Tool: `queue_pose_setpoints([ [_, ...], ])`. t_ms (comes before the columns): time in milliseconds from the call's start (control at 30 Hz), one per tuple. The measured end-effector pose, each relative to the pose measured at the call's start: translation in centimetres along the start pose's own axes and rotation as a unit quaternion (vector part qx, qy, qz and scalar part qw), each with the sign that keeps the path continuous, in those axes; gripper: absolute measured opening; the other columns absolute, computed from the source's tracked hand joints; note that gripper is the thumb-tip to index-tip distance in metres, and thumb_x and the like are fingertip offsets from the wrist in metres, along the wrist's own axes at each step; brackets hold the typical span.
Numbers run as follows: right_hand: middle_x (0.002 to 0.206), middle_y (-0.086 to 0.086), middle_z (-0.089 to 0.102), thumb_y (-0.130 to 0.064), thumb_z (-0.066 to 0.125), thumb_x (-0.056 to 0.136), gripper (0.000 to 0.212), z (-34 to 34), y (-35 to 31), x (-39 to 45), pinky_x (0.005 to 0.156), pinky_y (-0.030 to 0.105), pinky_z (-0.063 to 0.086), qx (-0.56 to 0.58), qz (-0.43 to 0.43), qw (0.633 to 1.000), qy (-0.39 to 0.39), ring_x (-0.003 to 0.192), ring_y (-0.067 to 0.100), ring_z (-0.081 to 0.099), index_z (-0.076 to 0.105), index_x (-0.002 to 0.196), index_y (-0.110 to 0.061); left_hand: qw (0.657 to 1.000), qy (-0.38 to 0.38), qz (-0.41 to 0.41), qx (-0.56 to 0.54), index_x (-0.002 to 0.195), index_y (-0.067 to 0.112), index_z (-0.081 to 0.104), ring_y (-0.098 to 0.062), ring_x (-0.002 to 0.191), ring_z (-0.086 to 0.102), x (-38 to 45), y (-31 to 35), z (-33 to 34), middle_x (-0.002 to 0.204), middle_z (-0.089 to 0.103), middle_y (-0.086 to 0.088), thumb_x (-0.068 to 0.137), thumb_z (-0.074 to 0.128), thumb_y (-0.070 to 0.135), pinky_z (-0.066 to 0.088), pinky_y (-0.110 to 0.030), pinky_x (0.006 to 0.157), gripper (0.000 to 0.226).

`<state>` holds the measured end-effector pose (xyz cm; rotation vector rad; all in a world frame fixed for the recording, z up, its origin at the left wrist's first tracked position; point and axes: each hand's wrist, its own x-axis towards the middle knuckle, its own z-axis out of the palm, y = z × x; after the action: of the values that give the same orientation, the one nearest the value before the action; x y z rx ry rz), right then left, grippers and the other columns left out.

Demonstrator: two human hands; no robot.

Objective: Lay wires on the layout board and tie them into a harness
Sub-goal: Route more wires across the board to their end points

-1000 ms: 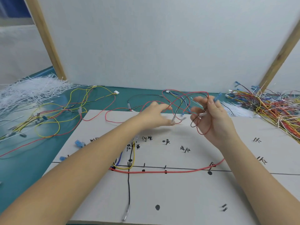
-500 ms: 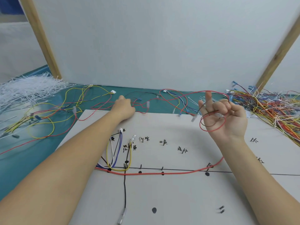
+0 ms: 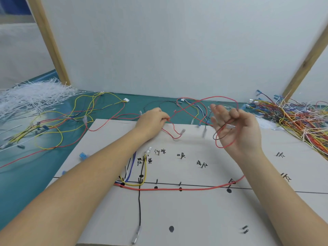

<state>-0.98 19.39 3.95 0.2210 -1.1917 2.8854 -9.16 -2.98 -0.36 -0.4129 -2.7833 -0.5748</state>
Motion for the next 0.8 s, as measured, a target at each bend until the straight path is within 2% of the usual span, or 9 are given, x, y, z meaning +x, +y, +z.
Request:
queue_pose_setpoints([
  [67, 0.071, 0.002, 0.07, -0.015, 0.038, 0.096, 0.05, 0.6, 0.9, 0.4, 0.087, 0.03, 0.046, -0.125, 0.001, 0.991, 0.037, 0.089, 0.019, 0.067, 0.058, 0.051, -0.019, 0.999, 0.046, 0.011, -0.02, 0.109, 0.017, 0.066, -0.027, 0.101, 0.055, 0.0, 0.2, -0.3, 0.105, 0.059, -0.008, 0.095, 0.045, 0.016, 0.037, -0.032, 0.077, 0.026],
  [200, 0.057, -0.002, 0.048, -0.005, 0.051, 0.093, 0.029, 1.5, 2.9, 1.2, 0.051, 0.018, 0.043, -0.362, -0.007, 0.931, 0.044, 0.052, 0.012, 0.044, 0.039, 0.07, -0.018, 0.993, 0.054, 0.089, -0.057, 0.107, 0.012, 0.066, -0.026, 0.1, 0.057, 0.2, 0.6, -1.4, 0.104, 0.065, -0.007, 0.095, 0.047, 0.013, 0.041, -0.031, 0.078, 0.022],
  [300, 0.061, -0.003, 0.045, -0.016, 0.058, 0.09, 0.006, 2.7, 3.6, 2.4, 0.05, 0.022, 0.034, -0.572, -0.022, 0.82, -0.007, 0.047, 0.008, 0.039, 0.053, 0.091, -0.02, 0.989, 0.02, 0.134, -0.064, 0.103, 0.014, 0.067, -0.025, 0.09, 0.058, -0.1, 0.7, -1.5, 0.092, 0.064, -0.005, 0.094, 0.049, 0.015, 0.043, -0.032, 0.075, 0.02],
  [367, 0.059, -0.004, 0.041, -0.022, 0.063, 0.087, 0.006, 3.7, 3.9, 3.3, 0.05, 0.025, 0.028, -0.659, -0.036, 0.75, -0.053, 0.049, 0.009, 0.036, 0.057, 0.086, -0.025, 0.988, 0.006, 0.143, -0.062, 0.1, 0.014, 0.067, -0.024, 0.084, 0.057, -0.4, 0.8, -1.2, 0.083, 0.058, -0.001, 0.092, 0.051, 0.014, 0.038, -0.03, 0.068, 0.018],
  [467, 0.066, 0.004, 0.055, -0.028, 0.063, 0.088, 0.011, 4.5, 4.7, 3.8, 0.056, 0.028, 0.029, -0.702, -0.037, 0.708, -0.074, 0.061, 0.018, 0.043, 0.065, 0.079, -0.022, 0.988, 0.007, 0.136, -0.069, 0.098, 0.008, 0.067, -0.027, 0.082, 0.057, -0.5, 0.7, -0.9, 0.081, 0.06, -0.005, 0.091, 0.052, 0.012, 0.033, -0.027, 0.066, 0.017],
  [533, 0.077, 0.007, 0.064, -0.025, 0.057, 0.091, 0.018, 4.2, 5.0, 3.9, 0.062, 0.027, 0.035, -0.694, -0.061, 0.715, -0.049, 0.073, 0.021, 0.052, 0.068, 0.089, -0.011, 0.991, 0.004, 0.099, -0.092, 0.101, 0.011, 0.068, -0.021, 0.088, 0.058, -0.6, 0.4, -0.7, 0.092, 0.067, -0.005, 0.092, 0.053, 0.016, 0.034, -0.015, 0.072, 0.019],
  [633, 0.082, 0.0, 0.069, -0.019, 0.052, 0.094, 0.016, 4.2, 4.8, 3.4, 0.073, 0.023, 0.041, -0.568, -0.117, 0.814, 0.002, 0.079, 0.013, 0.06, 0.067, 0.093, -0.012, 0.994, -0.016, 0.043, -0.104, 0.103, 0.01, 0.068, -0.019, 0.095, 0.058, -0.1, -0.1, -0.6, 0.101, 0.068, -0.004, 0.09, 0.053, 0.01, 0.029, -0.011, 0.073, 0.02],
  [700, 0.075, -0.011, 0.068, -0.019, 0.051, 0.094, 0.016, 4.0, 4.6, 2.9, 0.065, 0.027, 0.041, -0.508, -0.146, 0.849, 0.02, 0.062, 0.002, 0.054, 0.065, 0.086, -0.023, 0.991, -0.03, 0.01, -0.128, 0.103, 0.008, 0.067, -0.021, 0.097, 0.059, 0.6, -0.2, -0.7, 0.103, 0.068, -0.006, 0.089, 0.052, 0.006, 0.034, -0.016, 0.075, 0.021],
  [800, 0.066, -0.016, 0.063, -0.013, 0.047, 0.095, 0.027, 3.6, 4.5, 2.2, 0.05, 0.015, 0.034, -0.436, -0.169, 0.883, 0.038, 0.047, -0.001, 0.043, 0.059, 0.079, -0.03, 0.985, -0.048, -0.034, -0.16, 0.108, 0.008, 0.066, -0.019, 0.103, 0.058, 1.8, -0.4, -1.2, 0.109, 0.067, -0.006, 0.09, 0.051, 0.006, 0.037, -0.017, 0.081, 0.023],
])
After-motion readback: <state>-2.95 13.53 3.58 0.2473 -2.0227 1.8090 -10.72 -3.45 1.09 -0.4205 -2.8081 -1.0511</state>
